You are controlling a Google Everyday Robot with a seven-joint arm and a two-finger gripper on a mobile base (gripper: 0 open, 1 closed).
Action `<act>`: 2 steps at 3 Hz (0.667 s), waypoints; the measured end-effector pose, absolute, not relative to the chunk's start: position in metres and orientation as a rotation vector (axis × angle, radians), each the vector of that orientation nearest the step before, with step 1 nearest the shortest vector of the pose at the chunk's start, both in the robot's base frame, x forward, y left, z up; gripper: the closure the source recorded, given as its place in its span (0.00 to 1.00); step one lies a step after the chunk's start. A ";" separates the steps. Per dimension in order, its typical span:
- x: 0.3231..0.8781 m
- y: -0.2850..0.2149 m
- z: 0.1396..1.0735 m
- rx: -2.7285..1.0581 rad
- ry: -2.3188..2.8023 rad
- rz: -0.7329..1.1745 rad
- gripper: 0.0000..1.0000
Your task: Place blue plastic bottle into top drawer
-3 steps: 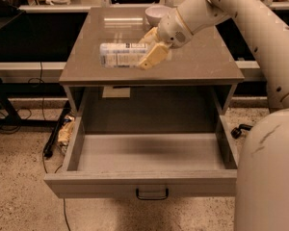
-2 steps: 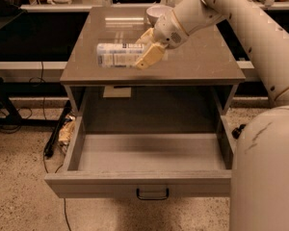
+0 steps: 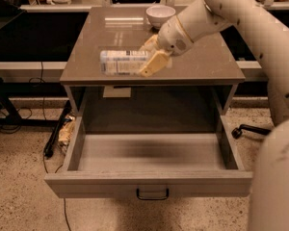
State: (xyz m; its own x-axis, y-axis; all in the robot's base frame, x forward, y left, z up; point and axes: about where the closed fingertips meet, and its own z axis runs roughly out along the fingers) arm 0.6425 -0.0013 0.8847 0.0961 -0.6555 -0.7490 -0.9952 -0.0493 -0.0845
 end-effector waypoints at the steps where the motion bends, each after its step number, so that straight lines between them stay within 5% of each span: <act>1: 0.603 -0.022 0.870 -1.714 1.697 0.740 1.00; 2: 0.567 -0.032 0.827 -1.647 1.783 0.809 1.00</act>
Offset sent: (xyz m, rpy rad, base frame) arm -0.1278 -0.0443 -0.1307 0.0131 0.2728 -0.1713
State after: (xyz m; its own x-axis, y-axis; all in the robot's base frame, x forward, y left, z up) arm 0.5669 -0.0324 0.8267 -0.0745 -0.6487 -0.7574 -0.9972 0.0565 0.0497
